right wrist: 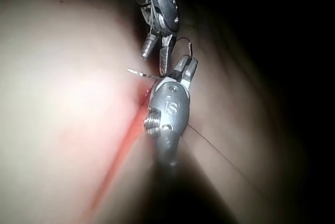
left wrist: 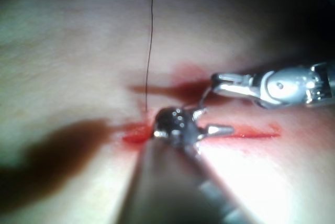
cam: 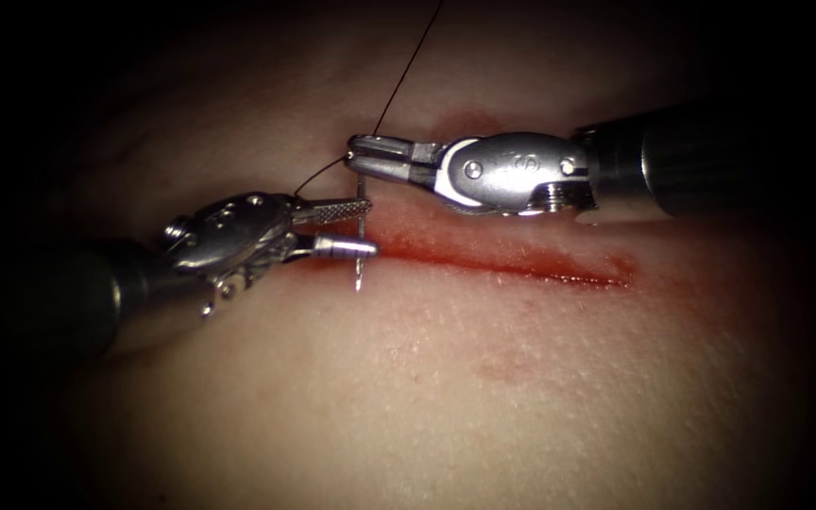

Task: Wound Closure
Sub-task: Pass the needle back to the left gripper to reposition.

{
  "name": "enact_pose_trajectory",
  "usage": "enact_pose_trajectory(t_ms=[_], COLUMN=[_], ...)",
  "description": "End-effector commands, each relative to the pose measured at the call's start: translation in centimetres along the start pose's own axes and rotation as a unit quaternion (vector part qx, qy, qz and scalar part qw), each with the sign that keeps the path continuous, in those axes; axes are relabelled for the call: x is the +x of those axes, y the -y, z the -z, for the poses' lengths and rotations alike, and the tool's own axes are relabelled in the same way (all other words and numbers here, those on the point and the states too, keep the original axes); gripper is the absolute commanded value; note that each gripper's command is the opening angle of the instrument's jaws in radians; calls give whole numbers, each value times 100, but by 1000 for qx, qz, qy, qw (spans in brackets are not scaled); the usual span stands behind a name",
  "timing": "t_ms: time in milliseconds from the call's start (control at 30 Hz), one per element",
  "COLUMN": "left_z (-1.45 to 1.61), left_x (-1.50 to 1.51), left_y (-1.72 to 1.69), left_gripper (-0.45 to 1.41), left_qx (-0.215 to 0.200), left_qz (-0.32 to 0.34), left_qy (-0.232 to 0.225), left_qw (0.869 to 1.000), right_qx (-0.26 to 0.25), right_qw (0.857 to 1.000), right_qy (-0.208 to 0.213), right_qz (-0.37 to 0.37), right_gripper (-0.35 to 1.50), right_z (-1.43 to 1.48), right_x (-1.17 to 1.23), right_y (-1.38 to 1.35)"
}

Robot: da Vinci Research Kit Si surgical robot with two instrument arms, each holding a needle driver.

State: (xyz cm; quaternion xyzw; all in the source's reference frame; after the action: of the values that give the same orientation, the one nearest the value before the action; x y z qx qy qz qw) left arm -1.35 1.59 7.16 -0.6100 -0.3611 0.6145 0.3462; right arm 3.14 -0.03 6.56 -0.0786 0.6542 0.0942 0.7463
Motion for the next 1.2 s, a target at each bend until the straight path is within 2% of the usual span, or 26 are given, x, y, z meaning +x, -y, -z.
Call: enact_pose_trajectory(t_ms=[33, 600, 1200], left_z=[-6, 17, 4], left_x=[-5, -6, -9], left_y=[5, 0, 13], left_gripper=[48, 49, 49], left_qx=[0, 3, 16], left_qz=[0, 2, 0], left_qy=[0, 5, 1], left_qw=[1000, 1000, 1000], right_qx=[1, -4, -3], right_qw=[1000, 1000, 1000], right_qy=[-2, -3, -19], right_qz=[0, 7, 5], right_gripper=[-35, -35, -35], right_z=[-6, 7, 1], right_x=[-3, 2, 21], right_y=[6, -1, 4])
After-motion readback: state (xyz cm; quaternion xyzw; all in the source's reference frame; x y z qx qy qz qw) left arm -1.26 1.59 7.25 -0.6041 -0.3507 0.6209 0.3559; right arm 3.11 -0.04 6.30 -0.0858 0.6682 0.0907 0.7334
